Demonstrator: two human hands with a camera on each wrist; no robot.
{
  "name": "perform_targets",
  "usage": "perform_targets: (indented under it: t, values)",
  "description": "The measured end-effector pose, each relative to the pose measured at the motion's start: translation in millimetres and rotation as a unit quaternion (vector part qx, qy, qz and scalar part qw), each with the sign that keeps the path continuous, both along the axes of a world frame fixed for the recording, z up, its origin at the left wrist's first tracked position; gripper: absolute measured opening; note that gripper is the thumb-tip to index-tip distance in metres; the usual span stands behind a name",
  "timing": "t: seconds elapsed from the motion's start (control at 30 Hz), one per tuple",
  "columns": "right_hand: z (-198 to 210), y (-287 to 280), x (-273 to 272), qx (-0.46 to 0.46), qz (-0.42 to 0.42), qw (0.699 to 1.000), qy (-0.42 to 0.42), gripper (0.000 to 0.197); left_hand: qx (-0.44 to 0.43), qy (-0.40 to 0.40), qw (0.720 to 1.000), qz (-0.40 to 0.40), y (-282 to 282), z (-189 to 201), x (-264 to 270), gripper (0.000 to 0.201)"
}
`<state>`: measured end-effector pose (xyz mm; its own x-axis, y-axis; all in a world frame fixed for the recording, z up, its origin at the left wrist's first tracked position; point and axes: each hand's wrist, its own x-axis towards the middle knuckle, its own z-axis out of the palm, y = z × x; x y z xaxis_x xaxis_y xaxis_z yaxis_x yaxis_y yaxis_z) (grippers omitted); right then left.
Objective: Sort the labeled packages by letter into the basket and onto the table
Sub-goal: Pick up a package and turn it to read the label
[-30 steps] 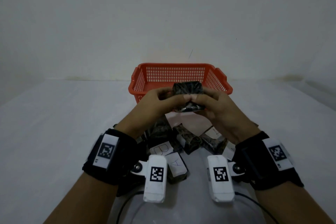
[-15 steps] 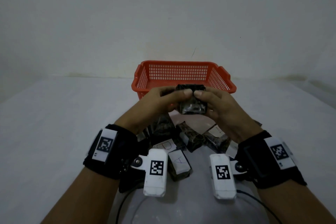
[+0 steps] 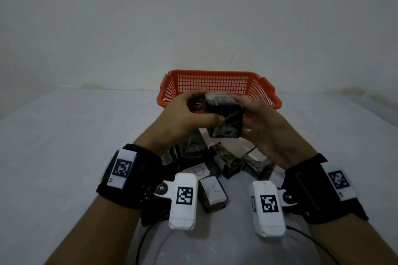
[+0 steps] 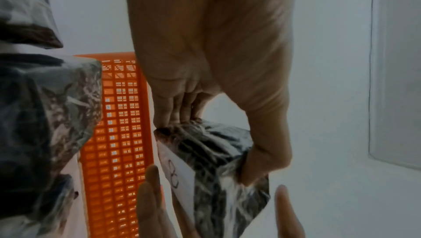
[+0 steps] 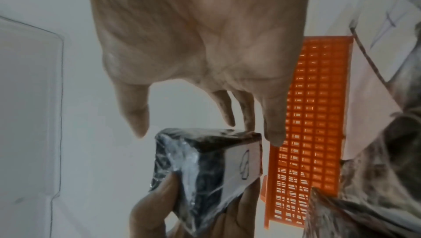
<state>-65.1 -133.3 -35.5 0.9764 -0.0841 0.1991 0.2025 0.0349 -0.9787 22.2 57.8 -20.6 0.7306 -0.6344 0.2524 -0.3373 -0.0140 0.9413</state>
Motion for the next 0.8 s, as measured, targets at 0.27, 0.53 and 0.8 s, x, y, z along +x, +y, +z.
perform_targets:
  t: [0.27, 0.53, 0.8]
  values:
    - [-2, -3, 3, 0.004, -0.073, 0.997, -0.004, 0.037, 0.011, 0.021, 0.999, -0.043, -8, -4, -6, 0.081]
    - [0, -1, 3, -0.026, -0.093, 0.995, -0.032, 0.042, -0.050, -0.021, 0.998, 0.043, -7, -3, -3, 0.055]
    - [4, -4, -5, 0.001, -0.045, 0.993, 0.107, 0.057, -0.059, -0.071, 0.996, -0.016, -5, -4, -3, 0.066]
